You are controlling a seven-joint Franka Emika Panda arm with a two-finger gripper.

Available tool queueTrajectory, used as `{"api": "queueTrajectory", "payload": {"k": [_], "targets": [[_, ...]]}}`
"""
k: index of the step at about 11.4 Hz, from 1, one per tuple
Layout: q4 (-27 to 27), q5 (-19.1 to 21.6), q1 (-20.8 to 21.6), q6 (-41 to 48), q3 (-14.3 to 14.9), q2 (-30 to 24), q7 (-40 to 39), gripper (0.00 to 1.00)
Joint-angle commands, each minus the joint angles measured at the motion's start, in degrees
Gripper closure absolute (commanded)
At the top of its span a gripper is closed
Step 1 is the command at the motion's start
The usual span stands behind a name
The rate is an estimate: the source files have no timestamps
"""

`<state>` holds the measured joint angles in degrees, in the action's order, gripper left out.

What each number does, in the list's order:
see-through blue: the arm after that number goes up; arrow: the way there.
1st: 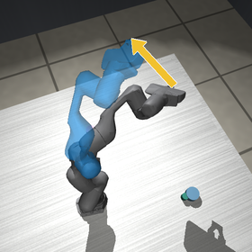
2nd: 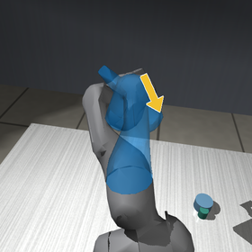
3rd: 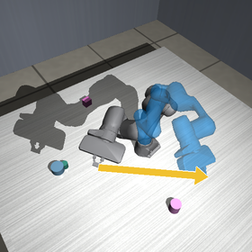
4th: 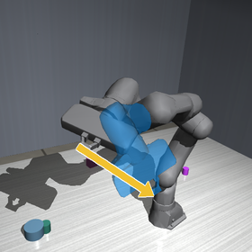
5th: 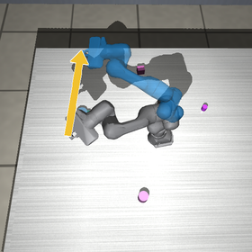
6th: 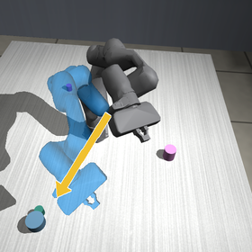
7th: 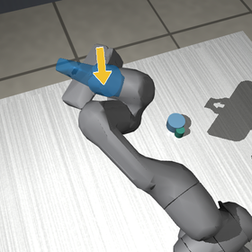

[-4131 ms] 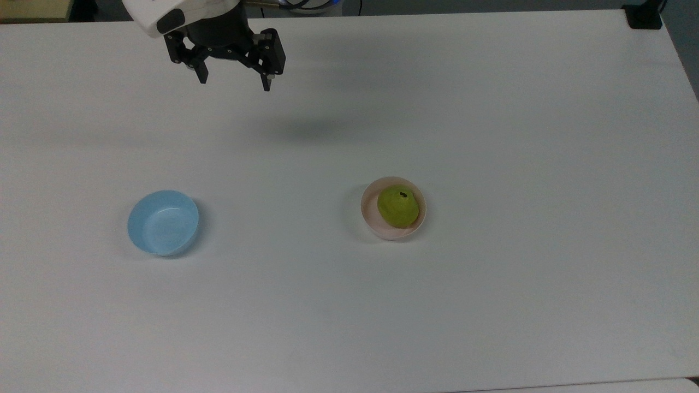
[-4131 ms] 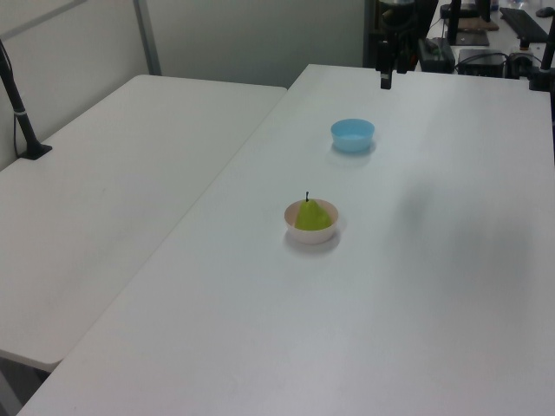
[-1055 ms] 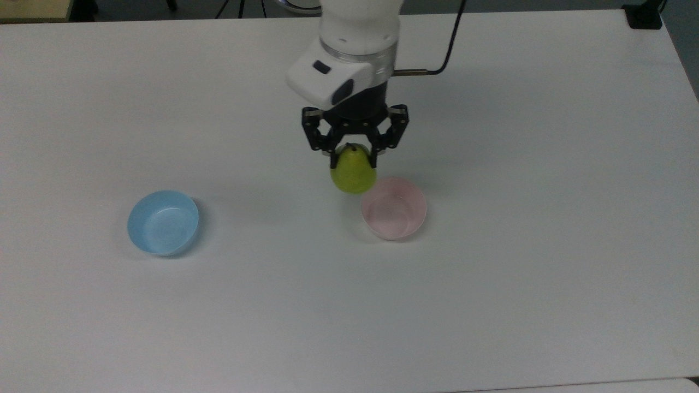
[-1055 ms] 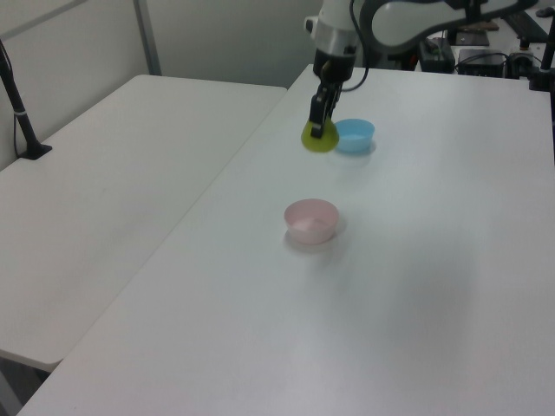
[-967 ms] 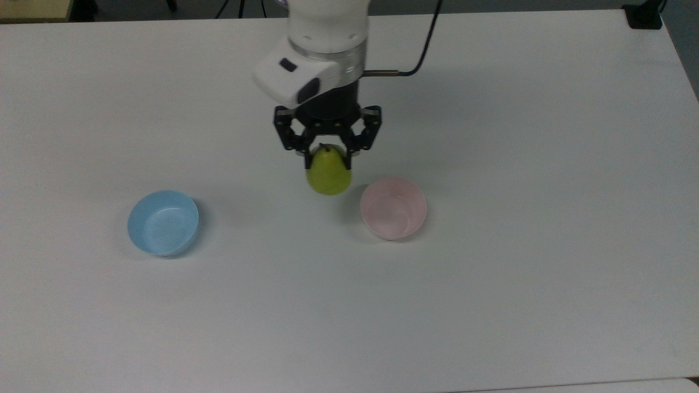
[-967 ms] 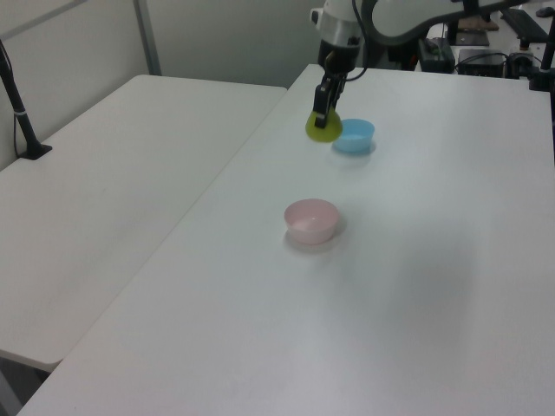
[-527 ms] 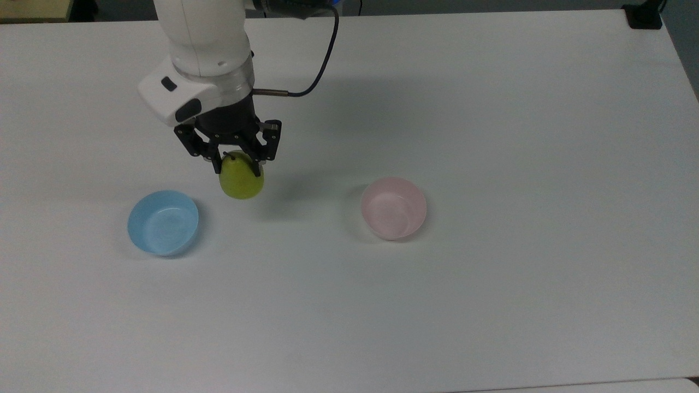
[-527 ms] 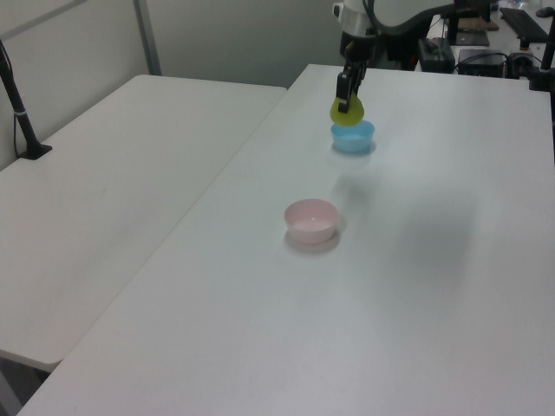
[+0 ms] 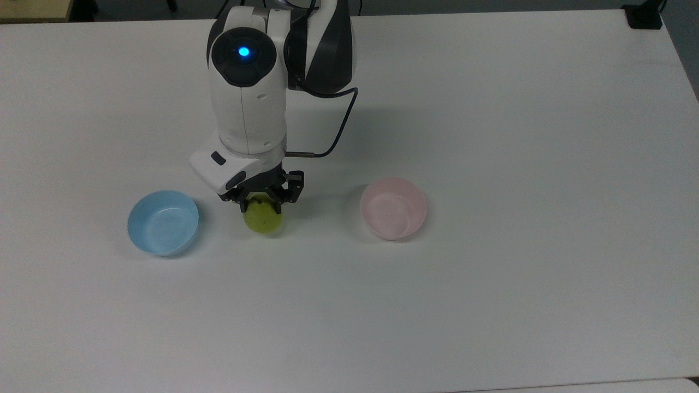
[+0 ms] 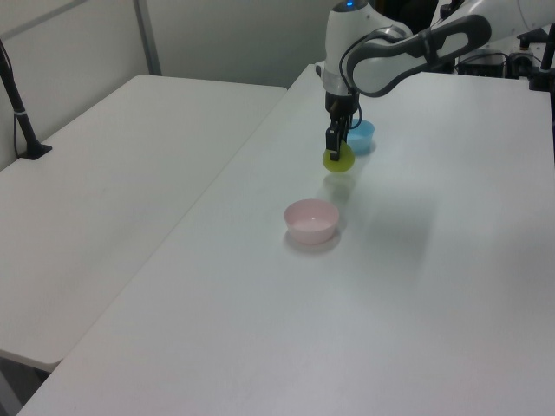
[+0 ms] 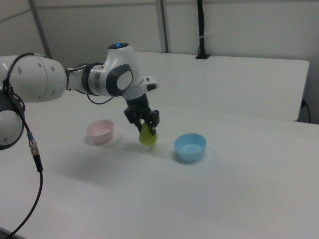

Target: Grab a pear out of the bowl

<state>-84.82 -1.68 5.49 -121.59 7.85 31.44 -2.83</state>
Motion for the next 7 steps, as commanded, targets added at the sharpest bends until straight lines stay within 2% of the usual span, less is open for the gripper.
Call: {"api": "queueTrajectory", "payload": {"k": [1,2,4,5,7], "targets": [[-1.2,-1.3,0.5,-1.2,0.3,-0.5,1.3,0.09],[-1.2,-1.3,0.5,-1.1,0.3,-0.7,1.3,0.0],[-1.1,-1.2,0.5,-0.5,0.4,-2.3,1.5,0.0],[-1.2,-1.0,0.4,0.0,0.3,-5.0,1.6,0.0],[-2.5,-0.9,0.6,7.9,0.2,-12.2,2.3,0.0]]}}
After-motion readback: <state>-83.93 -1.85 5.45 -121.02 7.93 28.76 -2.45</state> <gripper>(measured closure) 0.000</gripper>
